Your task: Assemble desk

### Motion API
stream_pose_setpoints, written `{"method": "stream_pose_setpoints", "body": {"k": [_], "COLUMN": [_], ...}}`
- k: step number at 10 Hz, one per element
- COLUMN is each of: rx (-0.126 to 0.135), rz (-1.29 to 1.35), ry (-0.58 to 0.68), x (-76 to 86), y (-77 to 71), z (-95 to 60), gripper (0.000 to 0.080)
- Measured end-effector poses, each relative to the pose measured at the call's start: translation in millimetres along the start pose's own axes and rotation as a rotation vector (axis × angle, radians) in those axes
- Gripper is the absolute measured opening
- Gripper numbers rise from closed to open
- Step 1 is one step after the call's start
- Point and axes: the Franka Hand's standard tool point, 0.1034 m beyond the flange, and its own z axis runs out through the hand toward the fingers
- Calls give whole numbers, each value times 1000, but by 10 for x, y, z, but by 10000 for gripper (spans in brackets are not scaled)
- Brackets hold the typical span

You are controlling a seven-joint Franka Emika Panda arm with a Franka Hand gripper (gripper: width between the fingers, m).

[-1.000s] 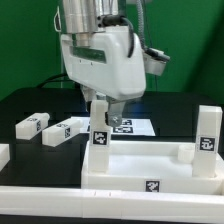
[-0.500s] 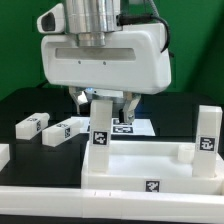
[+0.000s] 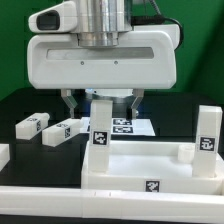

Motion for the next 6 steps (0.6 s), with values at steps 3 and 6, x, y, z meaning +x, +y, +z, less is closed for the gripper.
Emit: {"method": "stream_pose_setpoints", "body": {"k": [3, 6], "rx": [-13, -14], "rz": [-101, -98], "ry": [-4, -3], "x": [-4, -2], "y": [18, 36], "z": [7, 4], "gripper": [635, 290]}}
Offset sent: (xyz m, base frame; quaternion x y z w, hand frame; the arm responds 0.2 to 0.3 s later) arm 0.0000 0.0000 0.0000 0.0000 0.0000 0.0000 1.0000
